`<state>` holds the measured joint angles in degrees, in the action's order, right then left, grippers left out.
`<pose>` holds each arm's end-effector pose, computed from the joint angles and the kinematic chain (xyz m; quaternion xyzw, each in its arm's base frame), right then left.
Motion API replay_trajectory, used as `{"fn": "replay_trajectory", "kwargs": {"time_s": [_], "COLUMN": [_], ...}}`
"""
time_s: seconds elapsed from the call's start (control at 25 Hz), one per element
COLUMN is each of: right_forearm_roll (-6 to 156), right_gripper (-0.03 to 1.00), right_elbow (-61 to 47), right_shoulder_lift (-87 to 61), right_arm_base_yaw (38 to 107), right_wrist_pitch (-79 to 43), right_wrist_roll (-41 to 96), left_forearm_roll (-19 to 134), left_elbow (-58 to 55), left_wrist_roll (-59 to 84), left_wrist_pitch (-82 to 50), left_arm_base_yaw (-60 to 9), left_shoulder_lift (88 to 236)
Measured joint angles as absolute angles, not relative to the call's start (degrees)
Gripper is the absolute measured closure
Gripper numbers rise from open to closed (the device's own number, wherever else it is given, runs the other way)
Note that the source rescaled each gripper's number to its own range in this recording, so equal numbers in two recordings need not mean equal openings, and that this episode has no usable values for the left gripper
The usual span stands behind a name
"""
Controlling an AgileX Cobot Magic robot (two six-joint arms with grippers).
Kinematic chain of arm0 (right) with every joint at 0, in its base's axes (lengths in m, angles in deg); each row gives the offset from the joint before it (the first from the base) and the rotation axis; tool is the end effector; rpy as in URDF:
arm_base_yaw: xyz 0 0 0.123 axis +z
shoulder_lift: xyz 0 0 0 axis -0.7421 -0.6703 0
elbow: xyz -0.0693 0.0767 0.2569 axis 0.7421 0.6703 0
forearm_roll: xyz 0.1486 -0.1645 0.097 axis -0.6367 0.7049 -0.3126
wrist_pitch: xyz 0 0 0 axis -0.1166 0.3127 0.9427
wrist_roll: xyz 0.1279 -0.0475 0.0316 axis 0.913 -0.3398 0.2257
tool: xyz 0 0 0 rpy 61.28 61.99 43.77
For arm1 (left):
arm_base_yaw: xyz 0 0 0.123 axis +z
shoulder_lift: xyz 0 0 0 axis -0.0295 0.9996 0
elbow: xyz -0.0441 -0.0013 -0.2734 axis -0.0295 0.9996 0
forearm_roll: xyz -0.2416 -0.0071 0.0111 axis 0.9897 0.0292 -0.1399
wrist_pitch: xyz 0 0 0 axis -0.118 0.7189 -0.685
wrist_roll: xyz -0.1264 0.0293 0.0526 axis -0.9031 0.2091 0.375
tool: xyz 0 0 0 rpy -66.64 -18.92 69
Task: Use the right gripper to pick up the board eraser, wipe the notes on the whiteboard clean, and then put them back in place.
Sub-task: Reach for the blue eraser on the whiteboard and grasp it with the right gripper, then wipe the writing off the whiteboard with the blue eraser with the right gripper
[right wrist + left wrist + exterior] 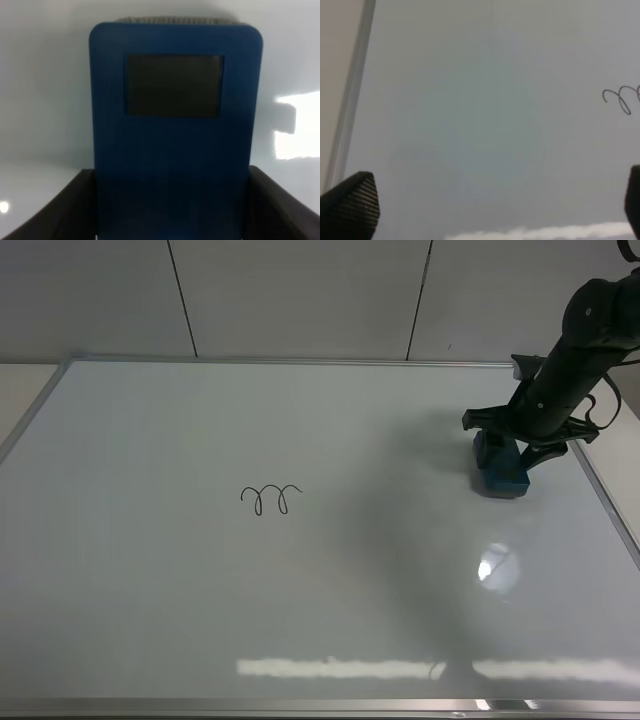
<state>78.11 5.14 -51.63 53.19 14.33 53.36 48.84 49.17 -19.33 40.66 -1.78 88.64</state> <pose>0.3624 0.0413 0.0936 0.0091 0.9956 0.0367 0.0861 0.0372 -0.0108 0.2527 0.0214 0.8489 -0.0329 0.5271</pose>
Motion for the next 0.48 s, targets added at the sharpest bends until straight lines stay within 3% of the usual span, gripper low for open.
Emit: {"fn": "replay_trajectory", "kwargs": {"time_s": [0.48], "right_forearm_roll": [77.8], "right_gripper": [0.97], "right_elbow": [-1.7], "right_shoulder_lift": [-46.3], "right_arm_base_yaw": [66.5], "right_wrist_pitch": [24.1], "right_wrist_roll": [46.5], "left_forearm_roll": [48.8], "left_elbow": [49.2], "left_wrist_roll": [-19.3], "left_wrist_pitch": [40.7], "left_arm_base_yaw": [-1.8], "left_shoulder_lift": [88.6]}}
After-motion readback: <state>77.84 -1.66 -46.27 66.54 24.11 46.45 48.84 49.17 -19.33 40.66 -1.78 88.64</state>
